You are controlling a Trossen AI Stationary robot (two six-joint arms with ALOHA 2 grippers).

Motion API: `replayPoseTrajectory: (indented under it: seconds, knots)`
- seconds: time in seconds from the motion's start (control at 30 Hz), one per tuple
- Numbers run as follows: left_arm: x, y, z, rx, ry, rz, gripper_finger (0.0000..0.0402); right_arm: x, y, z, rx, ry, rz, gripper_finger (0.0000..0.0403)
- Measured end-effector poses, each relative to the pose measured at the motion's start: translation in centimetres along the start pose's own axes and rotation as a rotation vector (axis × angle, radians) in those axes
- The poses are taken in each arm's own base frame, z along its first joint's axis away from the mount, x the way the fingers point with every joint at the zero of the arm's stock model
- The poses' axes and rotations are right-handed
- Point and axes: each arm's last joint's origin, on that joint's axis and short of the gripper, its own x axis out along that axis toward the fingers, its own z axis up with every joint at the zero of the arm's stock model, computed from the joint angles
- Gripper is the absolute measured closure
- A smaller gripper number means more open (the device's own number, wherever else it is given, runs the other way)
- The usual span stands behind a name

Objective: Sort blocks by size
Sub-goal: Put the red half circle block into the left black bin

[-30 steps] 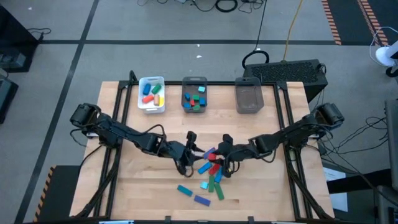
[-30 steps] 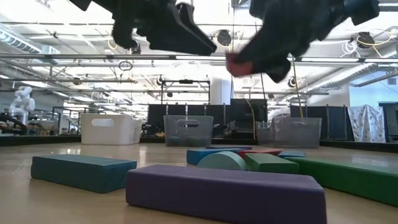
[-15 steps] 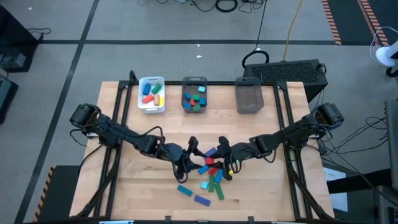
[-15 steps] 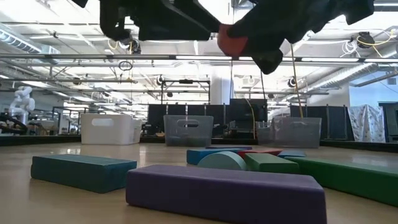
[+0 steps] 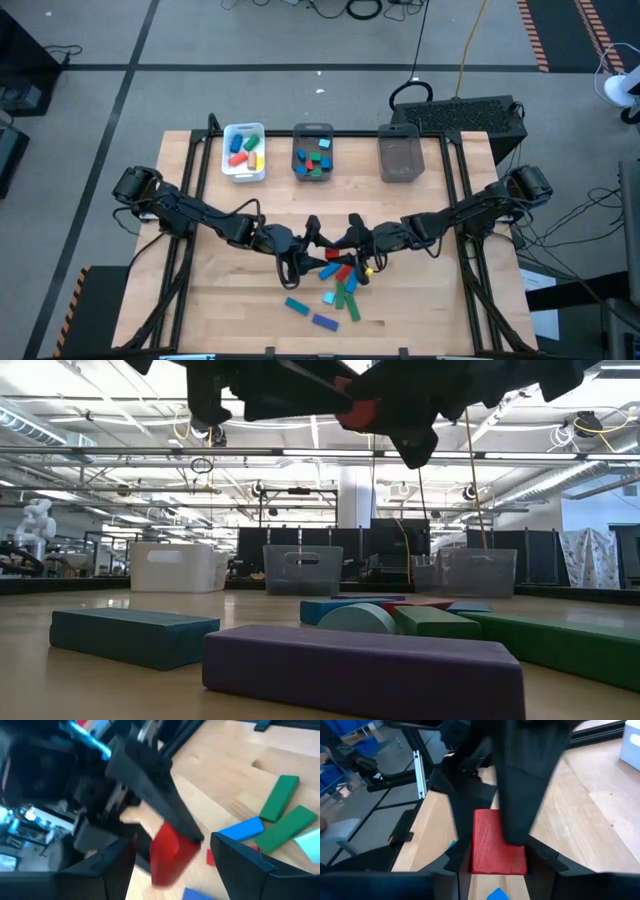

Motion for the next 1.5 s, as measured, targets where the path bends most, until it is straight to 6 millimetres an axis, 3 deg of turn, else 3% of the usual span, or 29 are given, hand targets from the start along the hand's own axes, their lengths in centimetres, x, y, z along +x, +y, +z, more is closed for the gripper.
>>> replayPoseTrajectory:
  seconds: [0.5, 0.7, 0.97, 1.37, 1.5]
  knots:
    - [0.1, 0.4, -0.1, 0.093, -0.008, 0.010, 0.0280, 0.0, -0.1, 0.6, 0.031, -0.046, 0.024, 0.0277]
    - [0.0, 0.3, 0.1, 0.101, -0.019, 0.015, 0.0286, 0.0, -0.1, 0.6, 0.026, -0.051, 0.026, 0.0267]
    - [0.1, 0.7, -0.2, 0.061, 0.000, 0.048, 0.0293, 0.0, -0.3, 0.5, -0.050, -0.047, -0.014, 0.0201]
    - [0.1, 1.5, 0.2, 0.127, -0.056, 0.109, 0.0292, -3.2, -0.5, 1.4, -0.002, 0.059, -0.112, 0.0194]
    - [0.1, 2.2, -0.2, 0.117, -0.053, 0.136, 0.0292, -4.7, -0.7, 1.0, 0.012, 0.121, -0.225, 0.0195]
